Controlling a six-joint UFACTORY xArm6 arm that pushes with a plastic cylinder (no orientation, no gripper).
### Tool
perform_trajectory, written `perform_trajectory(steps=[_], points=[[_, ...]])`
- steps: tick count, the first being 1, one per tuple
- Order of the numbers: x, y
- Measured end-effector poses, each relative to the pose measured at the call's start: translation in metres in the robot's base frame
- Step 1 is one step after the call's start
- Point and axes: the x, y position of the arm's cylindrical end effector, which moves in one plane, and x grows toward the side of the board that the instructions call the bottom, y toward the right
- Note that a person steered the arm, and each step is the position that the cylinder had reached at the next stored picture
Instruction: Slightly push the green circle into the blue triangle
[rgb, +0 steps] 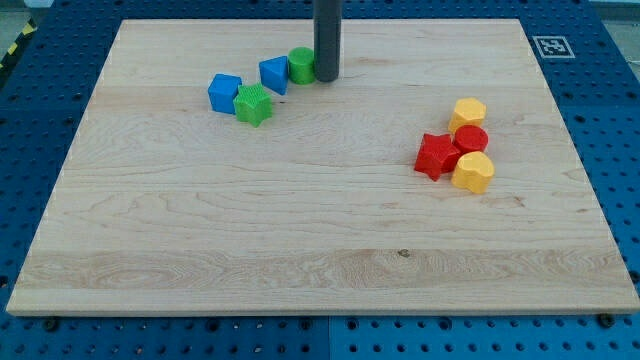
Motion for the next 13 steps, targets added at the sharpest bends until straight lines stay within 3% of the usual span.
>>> perform_trajectory(steps=[3, 7, 9, 11, 12, 13], points=[[-0.054, 0.0], [-0.003, -0.025], [-0.006, 0.098], [0.049, 0.186], [0.055, 0.228], [0.075, 0.235]])
